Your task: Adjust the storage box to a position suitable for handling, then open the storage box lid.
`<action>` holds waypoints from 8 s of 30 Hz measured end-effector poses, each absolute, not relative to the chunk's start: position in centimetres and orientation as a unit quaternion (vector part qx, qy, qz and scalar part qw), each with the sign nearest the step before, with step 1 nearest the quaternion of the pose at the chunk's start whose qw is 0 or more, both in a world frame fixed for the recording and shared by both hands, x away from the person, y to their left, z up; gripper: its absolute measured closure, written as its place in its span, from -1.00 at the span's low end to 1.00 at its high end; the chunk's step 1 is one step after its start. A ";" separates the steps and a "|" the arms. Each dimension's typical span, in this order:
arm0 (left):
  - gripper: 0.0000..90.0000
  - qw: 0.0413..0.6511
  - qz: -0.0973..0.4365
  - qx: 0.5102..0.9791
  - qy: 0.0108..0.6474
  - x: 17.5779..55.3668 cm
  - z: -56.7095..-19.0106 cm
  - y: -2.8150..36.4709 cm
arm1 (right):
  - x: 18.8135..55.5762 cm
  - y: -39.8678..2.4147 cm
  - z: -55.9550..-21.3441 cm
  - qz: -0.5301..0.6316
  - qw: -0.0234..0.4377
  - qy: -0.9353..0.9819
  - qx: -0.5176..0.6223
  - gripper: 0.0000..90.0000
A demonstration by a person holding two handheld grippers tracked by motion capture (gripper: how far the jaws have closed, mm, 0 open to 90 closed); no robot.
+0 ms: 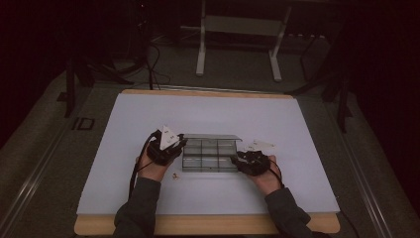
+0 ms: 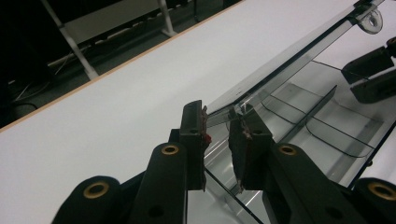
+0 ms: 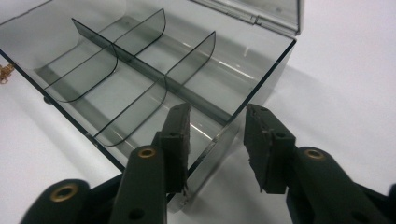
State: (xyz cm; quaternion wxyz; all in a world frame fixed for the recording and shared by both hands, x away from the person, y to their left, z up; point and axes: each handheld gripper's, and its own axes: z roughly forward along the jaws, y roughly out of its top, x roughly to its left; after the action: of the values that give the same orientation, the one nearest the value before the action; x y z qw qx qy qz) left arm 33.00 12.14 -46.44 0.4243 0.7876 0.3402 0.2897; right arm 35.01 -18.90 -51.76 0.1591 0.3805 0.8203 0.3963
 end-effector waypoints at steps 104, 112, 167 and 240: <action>0.54 0.436 0.240 0.776 0.388 40.9 -50.8 12.5 | 34.0 -18.8 -51.5 0.422 0.166 0.806 0.380 0.36; 0.53 0.438 0.227 0.776 0.394 41.2 -50.8 12.7 | 33.8 -18.7 -51.5 0.413 0.175 0.809 0.380 0.42; 0.39 0.426 0.220 0.766 0.429 38.4 -49.5 15.0 | 34.1 -18.9 -51.6 0.415 0.177 0.811 0.372 0.48; 0.37 0.339 0.133 0.862 0.352 32.9 -49.1 17.0 | 33.7 -19.0 -50.8 0.431 0.172 0.817 0.342 0.43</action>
State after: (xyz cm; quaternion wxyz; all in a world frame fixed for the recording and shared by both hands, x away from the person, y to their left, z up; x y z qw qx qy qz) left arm 32.91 16.99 -49.11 0.3389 0.8624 0.3520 0.1325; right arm 33.70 -18.95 -50.76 0.1722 0.3416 0.8170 0.4315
